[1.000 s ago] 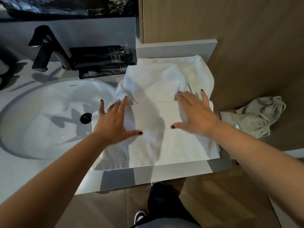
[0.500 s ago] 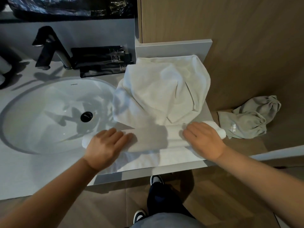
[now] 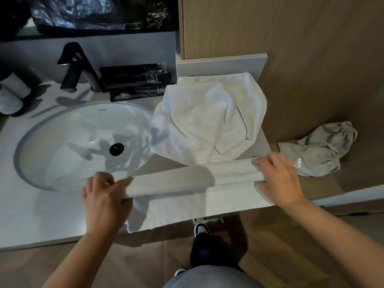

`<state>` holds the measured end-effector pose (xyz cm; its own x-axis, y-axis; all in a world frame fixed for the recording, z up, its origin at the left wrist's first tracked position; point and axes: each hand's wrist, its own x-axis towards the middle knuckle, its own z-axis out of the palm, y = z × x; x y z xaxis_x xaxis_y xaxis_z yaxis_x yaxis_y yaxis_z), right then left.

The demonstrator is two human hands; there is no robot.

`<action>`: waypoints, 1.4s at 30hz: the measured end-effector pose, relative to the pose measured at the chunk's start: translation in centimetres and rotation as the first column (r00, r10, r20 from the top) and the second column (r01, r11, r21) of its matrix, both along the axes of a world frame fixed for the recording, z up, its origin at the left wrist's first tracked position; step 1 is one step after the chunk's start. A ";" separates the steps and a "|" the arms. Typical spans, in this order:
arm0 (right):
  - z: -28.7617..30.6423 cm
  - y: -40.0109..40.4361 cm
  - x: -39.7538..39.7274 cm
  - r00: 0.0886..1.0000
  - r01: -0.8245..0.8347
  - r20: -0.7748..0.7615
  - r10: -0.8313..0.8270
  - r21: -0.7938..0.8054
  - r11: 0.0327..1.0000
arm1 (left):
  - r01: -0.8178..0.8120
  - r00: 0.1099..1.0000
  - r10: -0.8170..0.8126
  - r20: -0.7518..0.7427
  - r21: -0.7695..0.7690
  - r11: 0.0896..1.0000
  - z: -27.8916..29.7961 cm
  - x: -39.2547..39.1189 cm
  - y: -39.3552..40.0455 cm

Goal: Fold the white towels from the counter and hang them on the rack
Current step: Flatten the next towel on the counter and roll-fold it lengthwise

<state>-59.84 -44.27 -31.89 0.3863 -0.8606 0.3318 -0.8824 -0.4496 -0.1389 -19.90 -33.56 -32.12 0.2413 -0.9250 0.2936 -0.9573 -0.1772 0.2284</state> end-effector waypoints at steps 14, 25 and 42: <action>3.3 4.0 2.1 0.118 -0.060 0.519 -0.847 0.855 0.515 | -0.100 -0.093 0.435 -0.896 0.443 0.891 4.1 -3.5 1.1; 4.9 -0.3 -0.4 -0.072 -0.371 0.222 -0.972 0.899 0.233 | -0.147 -0.306 0.490 -0.816 0.549 0.823 3.5 -2.3 -0.7; 1.5 3.1 -2.0 0.422 0.008 0.525 -0.739 0.813 0.582 | -0.136 0.423 0.362 -0.831 0.336 0.932 1.2 -1.3 2.5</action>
